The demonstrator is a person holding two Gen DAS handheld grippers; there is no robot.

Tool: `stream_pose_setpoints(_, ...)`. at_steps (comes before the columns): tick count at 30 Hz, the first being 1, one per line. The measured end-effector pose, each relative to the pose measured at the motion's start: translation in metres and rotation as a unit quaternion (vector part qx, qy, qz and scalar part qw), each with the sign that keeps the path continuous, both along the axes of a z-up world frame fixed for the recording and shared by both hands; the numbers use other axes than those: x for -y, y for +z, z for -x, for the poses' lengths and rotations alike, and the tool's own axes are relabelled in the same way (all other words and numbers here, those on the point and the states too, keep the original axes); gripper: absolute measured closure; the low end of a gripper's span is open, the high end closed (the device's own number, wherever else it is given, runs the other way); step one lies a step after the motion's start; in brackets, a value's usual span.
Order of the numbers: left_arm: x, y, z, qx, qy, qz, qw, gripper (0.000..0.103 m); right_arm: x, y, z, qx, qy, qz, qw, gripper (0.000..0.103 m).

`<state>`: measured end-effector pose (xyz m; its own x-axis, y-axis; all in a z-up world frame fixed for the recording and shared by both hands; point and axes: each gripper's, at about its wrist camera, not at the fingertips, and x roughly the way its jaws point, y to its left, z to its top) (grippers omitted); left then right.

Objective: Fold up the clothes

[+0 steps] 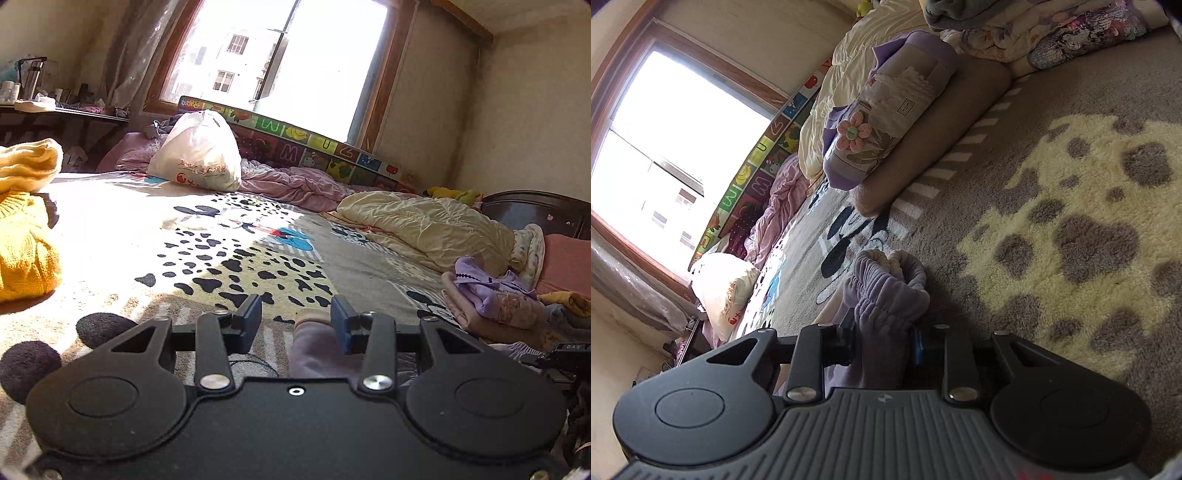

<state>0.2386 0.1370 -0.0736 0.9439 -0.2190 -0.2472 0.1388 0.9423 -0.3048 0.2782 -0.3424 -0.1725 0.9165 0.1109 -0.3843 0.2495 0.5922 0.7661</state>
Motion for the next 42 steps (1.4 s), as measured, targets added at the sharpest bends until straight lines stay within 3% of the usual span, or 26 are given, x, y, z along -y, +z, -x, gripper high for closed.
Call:
stream_pose_setpoints(5,-0.018,-0.001,0.003,-0.006,0.017,0.014,0.9997,0.063,-0.034,0.049,-0.012,0.051,0.035,0.070,0.996,0.076)
stream_pose_setpoints(10,-0.030,-0.002,0.004,-0.011,0.027,0.030,0.9991,0.063,-0.101,0.096,-0.026,0.094,0.120,0.182,0.971,0.076)
stream_pose_setpoints(12,-0.034,0.000,0.005,-0.010,0.029,0.035,0.9989,0.063,-0.134,0.109,-0.031,0.106,0.161,0.231,0.954,0.076)
stream_pose_setpoints(15,-0.040,0.000,0.007,-0.009,0.033,0.041,0.9985,0.063,-0.186,0.117,-0.038,0.117,0.218,0.310,0.918,0.077)
stream_pose_setpoints(17,-0.045,0.000,0.007,-0.012,0.035,0.047,0.9982,0.063,-0.221,0.117,-0.040,0.121,0.250,0.367,0.888,0.077)
stream_pose_setpoints(21,-0.053,0.000,0.007,-0.015,0.038,0.058,0.9975,0.063,-0.283,0.105,-0.034,0.119,0.305,0.479,0.815,0.077)
stream_pose_setpoints(24,-0.056,0.000,0.007,-0.016,0.037,0.065,0.9971,0.063,-0.313,0.095,-0.025,0.112,0.326,0.522,0.780,0.077)
stream_pose_setpoints(28,-0.055,0.001,0.004,-0.020,0.030,0.066,0.9971,0.063,-0.338,0.082,-0.015,0.108,0.344,0.553,0.751,0.076)
stream_pose_setpoints(31,-0.051,0.001,0.001,-0.022,0.025,0.067,0.9972,0.063,-0.350,0.076,0.000,0.128,0.388,0.544,0.733,0.060)
stream_pose_setpoints(34,-0.043,0.003,-0.002,-0.018,0.010,0.064,0.9977,0.063,-0.351,0.078,0.027,0.157,0.410,0.554,0.707,0.055)
stream_pose_setpoints(37,-0.026,0.008,-0.008,-0.006,-0.030,0.046,0.9985,0.064,-0.331,0.084,0.048,0.172,0.411,0.539,0.715,0.053)
stream_pose_setpoints(42,0.010,0.015,-0.030,-0.002,-0.130,0.049,0.9903,0.069,-0.284,0.082,0.036,0.140,0.354,0.514,0.769,0.053)
